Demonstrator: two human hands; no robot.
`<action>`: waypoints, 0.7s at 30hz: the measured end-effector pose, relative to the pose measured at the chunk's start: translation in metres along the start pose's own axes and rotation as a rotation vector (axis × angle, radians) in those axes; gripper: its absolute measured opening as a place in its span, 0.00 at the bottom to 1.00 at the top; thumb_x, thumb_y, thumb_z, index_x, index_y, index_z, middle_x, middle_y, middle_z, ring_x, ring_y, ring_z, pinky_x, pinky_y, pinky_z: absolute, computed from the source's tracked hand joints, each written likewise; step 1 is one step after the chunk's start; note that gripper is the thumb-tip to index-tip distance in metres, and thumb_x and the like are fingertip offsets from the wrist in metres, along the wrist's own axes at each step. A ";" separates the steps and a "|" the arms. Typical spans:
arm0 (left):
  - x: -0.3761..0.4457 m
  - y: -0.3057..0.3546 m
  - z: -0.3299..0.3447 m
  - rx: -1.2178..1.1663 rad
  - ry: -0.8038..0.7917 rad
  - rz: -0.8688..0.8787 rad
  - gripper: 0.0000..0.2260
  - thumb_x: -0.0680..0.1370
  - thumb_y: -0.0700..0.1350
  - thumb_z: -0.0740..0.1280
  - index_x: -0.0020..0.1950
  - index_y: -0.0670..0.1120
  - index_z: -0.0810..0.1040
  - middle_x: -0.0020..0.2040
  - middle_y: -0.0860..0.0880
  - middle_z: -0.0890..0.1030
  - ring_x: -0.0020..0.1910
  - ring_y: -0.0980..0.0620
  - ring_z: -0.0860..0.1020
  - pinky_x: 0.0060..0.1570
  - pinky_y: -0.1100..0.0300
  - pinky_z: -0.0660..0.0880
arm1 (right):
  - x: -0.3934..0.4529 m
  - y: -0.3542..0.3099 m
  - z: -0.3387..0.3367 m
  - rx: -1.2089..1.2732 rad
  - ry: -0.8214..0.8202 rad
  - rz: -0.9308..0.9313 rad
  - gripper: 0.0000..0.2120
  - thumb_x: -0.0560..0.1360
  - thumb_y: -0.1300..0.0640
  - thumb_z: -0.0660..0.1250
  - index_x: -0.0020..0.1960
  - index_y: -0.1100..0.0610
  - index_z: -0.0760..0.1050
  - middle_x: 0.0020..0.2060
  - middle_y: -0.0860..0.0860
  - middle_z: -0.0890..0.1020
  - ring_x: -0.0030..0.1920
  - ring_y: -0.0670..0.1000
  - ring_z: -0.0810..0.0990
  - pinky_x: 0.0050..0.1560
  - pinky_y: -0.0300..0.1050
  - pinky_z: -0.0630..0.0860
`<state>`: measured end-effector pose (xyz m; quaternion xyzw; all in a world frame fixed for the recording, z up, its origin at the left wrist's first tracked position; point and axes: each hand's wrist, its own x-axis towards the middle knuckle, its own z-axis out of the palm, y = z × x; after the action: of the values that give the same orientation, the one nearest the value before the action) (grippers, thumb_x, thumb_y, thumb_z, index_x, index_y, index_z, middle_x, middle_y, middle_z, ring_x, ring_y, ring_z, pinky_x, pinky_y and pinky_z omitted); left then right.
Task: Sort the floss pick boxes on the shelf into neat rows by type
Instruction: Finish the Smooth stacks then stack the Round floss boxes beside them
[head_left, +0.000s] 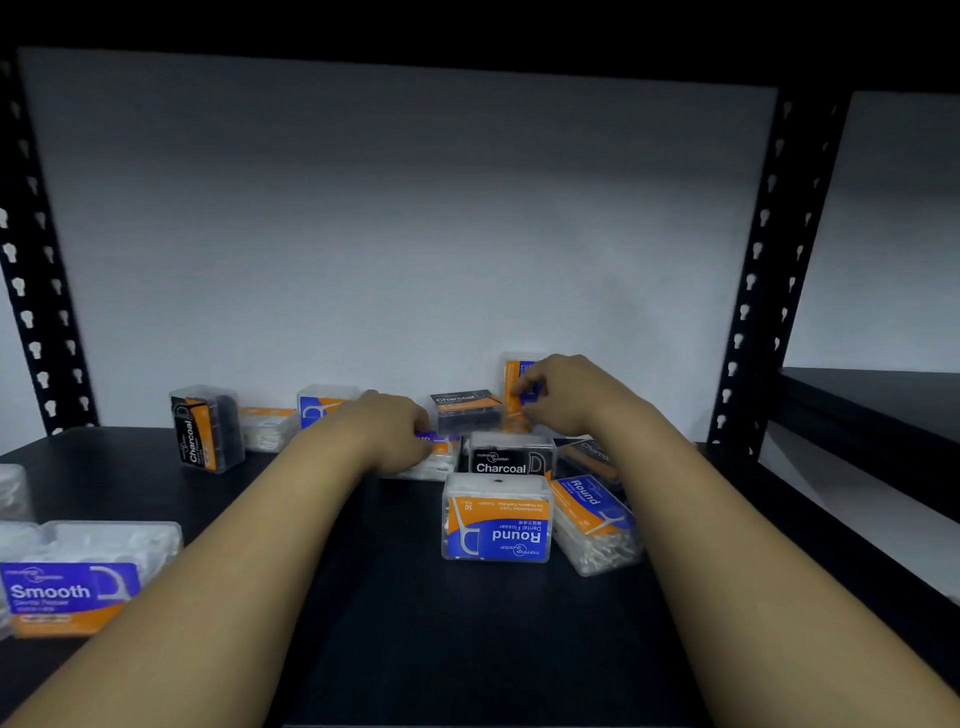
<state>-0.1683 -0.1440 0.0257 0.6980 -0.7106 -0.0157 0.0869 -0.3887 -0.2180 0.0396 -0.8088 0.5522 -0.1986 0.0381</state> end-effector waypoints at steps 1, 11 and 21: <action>-0.001 0.001 0.000 0.014 -0.010 0.004 0.17 0.82 0.53 0.61 0.70 0.54 0.76 0.68 0.46 0.77 0.65 0.45 0.74 0.61 0.55 0.71 | -0.001 -0.001 0.002 -0.012 -0.011 0.002 0.17 0.77 0.56 0.70 0.64 0.44 0.82 0.64 0.51 0.80 0.55 0.51 0.78 0.57 0.45 0.76; -0.002 0.002 -0.002 0.043 -0.049 0.011 0.21 0.81 0.57 0.63 0.72 0.55 0.73 0.70 0.46 0.75 0.67 0.44 0.73 0.66 0.52 0.70 | -0.002 -0.001 0.008 -0.043 -0.085 0.097 0.13 0.74 0.46 0.74 0.58 0.47 0.86 0.58 0.49 0.85 0.57 0.51 0.82 0.62 0.52 0.79; 0.001 0.000 -0.002 0.034 -0.054 0.009 0.20 0.80 0.57 0.63 0.71 0.53 0.74 0.68 0.46 0.76 0.65 0.46 0.74 0.64 0.53 0.71 | -0.007 -0.006 0.007 -0.060 -0.193 0.104 0.19 0.76 0.57 0.72 0.66 0.50 0.82 0.65 0.52 0.80 0.61 0.53 0.78 0.54 0.44 0.74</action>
<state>-0.1681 -0.1445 0.0278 0.6955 -0.7160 -0.0222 0.0560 -0.3830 -0.2110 0.0329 -0.7953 0.5928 -0.1008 0.0772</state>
